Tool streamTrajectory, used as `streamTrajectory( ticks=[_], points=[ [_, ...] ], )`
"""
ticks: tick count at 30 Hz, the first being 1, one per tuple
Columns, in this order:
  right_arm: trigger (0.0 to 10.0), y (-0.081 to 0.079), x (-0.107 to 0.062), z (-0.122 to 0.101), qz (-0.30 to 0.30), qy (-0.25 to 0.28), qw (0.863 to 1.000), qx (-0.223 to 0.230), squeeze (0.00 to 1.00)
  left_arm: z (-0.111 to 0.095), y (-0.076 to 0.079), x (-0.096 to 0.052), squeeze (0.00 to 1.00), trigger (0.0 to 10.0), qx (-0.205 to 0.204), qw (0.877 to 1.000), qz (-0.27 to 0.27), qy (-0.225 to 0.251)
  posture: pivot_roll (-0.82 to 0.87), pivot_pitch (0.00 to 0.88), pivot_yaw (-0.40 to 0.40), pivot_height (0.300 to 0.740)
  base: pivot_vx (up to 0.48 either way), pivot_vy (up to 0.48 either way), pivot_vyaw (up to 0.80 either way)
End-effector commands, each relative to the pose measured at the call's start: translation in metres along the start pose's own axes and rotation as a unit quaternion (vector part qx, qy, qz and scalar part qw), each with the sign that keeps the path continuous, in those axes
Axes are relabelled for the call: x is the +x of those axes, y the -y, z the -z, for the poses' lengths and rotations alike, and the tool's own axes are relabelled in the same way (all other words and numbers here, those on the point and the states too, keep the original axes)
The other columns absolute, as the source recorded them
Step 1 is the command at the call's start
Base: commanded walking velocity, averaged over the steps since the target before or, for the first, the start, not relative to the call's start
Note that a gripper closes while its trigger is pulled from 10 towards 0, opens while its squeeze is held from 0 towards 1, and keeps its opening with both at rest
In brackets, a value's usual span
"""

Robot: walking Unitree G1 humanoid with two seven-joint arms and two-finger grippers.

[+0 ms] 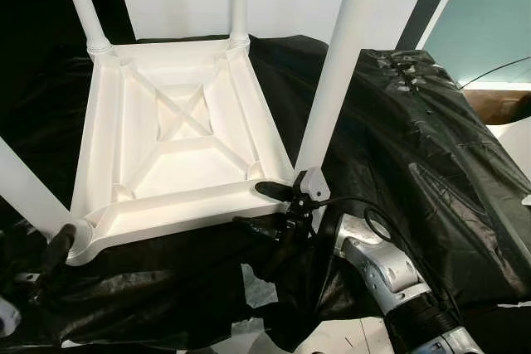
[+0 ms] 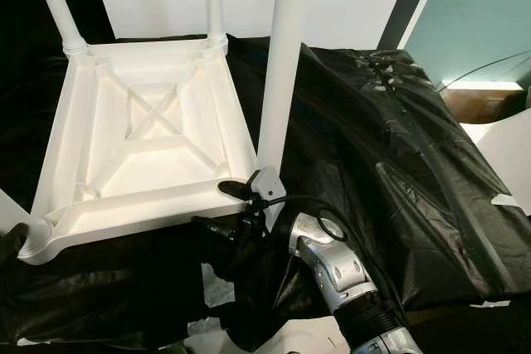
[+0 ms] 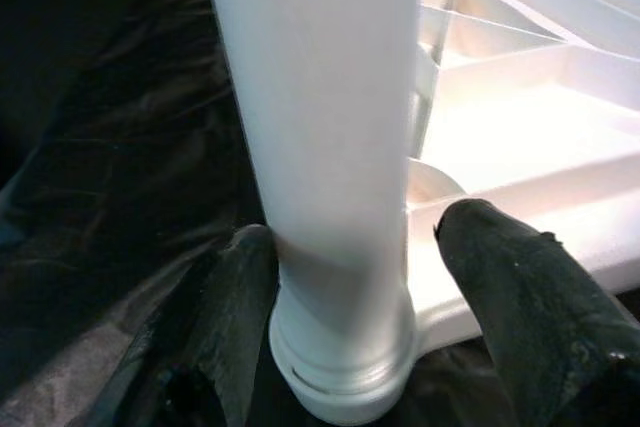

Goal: Building children table

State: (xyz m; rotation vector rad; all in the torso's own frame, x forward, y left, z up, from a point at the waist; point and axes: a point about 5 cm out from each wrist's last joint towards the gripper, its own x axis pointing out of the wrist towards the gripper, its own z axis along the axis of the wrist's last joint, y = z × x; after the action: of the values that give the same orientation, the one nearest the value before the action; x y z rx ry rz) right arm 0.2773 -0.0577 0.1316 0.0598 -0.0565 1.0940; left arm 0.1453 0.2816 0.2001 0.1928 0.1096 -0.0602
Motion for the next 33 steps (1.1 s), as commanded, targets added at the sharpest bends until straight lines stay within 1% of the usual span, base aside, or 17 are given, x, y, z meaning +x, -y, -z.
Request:
streamTrajectory(
  ticks=[1, 6, 11, 14, 15, 17, 18, 20, 22, 23, 24, 25, 26, 27, 28, 30, 33],
  points=[
    [10.0, 0.007, -0.003, 0.0, 0.017, -0.002, 1.0, -0.006, 0.0, 0.008, -0.002, 0.006, 0.0, 10.0, -0.018, 0.999, -0.051, -0.008, 0.22, 0.112, -0.072, 0.74, 0.0, 0.0, 0.0],
    [10.0, 0.007, -0.003, -0.001, 0.021, 0.0, 1.0, -0.006, 0.0, 0.011, 0.0, 0.023, 0.0, 10.0, -0.041, 0.997, -0.071, 0.011, 0.21, 0.111, -0.067, 0.74, 0.0, 0.0, 0.0],
    [10.0, 0.007, -0.002, 0.0, 0.023, 0.001, 1.0, -0.006, 0.0, 0.011, -0.001, 0.033, 0.0, 10.0, -0.048, 0.995, -0.086, 0.023, 0.21, 0.11, -0.064, 0.74, 0.0, 0.0, 0.0],
    [10.0, 0.008, -0.002, 0.0, 0.029, 0.003, 1.0, -0.008, 0.0, 0.012, -0.003, 0.051, 0.0, 10.0, -0.061, 0.991, -0.108, 0.045, 0.2, 0.11, -0.062, 0.74, 0.0, 0.0, 0.0],
    [10.0, 0.008, -0.003, 0.0, 0.031, 0.002, 0.999, -0.013, 0.0, 0.012, -0.004, 0.056, 0.0, 10.0, -0.074, 0.99, -0.112, 0.053, 0.19, 0.109, -0.061, 0.74, 0.0, 0.0, 0.0],
    [10.0, 0.008, -0.003, 0.0, 0.031, 0.002, 0.999, -0.013, 0.0, 0.012, -0.004, 0.056, 0.0, 10.0, -0.074, 0.99, -0.112, 0.053, 0.19, 0.109, -0.061, 0.74, 0.0, 0.0, 0.0],
    [10.0, 0.008, -0.003, 0.0, 0.033, 0.001, 0.999, -0.016, 0.0, 0.012, -0.004, 0.06, 0.0, 10.0, -0.084, 0.988, -0.114, 0.059, 0.19, 0.109, -0.061, 0.74, 0.0, 0.0, 0.0],
    [10.0, 0.01, -0.003, 0.002, 0.042, -0.013, 0.998, -0.044, 0.0, 0.012, -0.008, 0.069, 0.0, 10.0, -0.097, 0.984, -0.133, 0.069, 0.19, 0.107, -0.058, 0.74, 0.0, 0.0, 0.0],
    [10.0, 0.01, -0.003, 0.002, 0.042, -0.013, 0.998, -0.044, 0.0, 0.012, -0.008, 0.069, 0.0, 10.0, -0.097, 0.984, -0.133, 0.069, 0.19, 0.107, -0.058, 0.74, 0.0, 0.0, 0.0],
    [10.0, 0.011, -0.003, 0.002, 0.051, -0.02, 0.997, -0.062, 0.0, 0.013, -0.011, 0.072, 0.0, 10.0, -0.099, 0.982, -0.144, 0.072, 0.18, 0.106, -0.056, 0.74, 0.0, 0.0, 0.0],
    [10.0, 0.012, -0.002, 0.003, 0.059, -0.025, 0.995, -0.076, 0.0, 0.013, -0.011, 0.075, 0.0, 4.2, -0.109, 0.981, -0.143, 0.077, 0.18, 0.106, -0.056, 0.74, 0.0, 0.0, 0.0],
    [10.0, 0.012, -0.002, 0.003, 0.059, -0.025, 0.995, -0.076, 0.0, 0.013, -0.011, 0.075, 0.0, 4.2, -0.109, 0.981, -0.143, 0.077, 0.18, 0.106, -0.056, 0.74, 0.0, 0.0, 0.0],
    [10.0, 0.013, -0.001, 0.004, 0.064, -0.03, 0.993, -0.092, 0.0, 0.013, -0.01, 0.077, 0.0, 0.0, -0.11, 0.98, -0.142, 0.081, 0.17, 0.104, -0.053, 0.74, 0.0, 0.0, 0.0],
    [10.0, 0.014, 0.0, 0.004, 0.072, -0.037, 0.99, -0.118, 0.0, 0.013, -0.007, 0.079, 0.0, 0.0, -0.119, 0.979, -0.138, 0.089, 0.17, 0.104, -0.053, 0.74, 0.0, 0.0, 0.0],
    [10.0, 0.014, 0.0, 0.004, 0.072, -0.037, 0.99, -0.118, 0.0, 0.013, -0.007, 0.079, 0.0, 0.0, -0.119, 0.979, -0.138, 0.089, 0.17, 0.104, -0.053, 0.74, 0.0, 0.0, 0.0],
    [10.0, 0.013, 0.003, 0.004, 0.08, -0.041, 0.983, -0.16, 0.0, 0.012, -0.002, 0.083, 0.0, 0.0, -0.141, 0.976, -0.13, 0.104, 0.17, 0.101, -0.05, 0.74, 0.0, 0.0, 0.0],
    [10.0, 0.013, 0.004, 0.003, 0.082, -0.041, 0.98, -0.178, 0.0, 0.012, 0.0, 0.085, 0.0, 0.0, -0.149, 0.975, -0.127, 0.106, 0.17, 0.101, -0.05, 0.74, 0.0, 0.0, 0.0]
  ],
)
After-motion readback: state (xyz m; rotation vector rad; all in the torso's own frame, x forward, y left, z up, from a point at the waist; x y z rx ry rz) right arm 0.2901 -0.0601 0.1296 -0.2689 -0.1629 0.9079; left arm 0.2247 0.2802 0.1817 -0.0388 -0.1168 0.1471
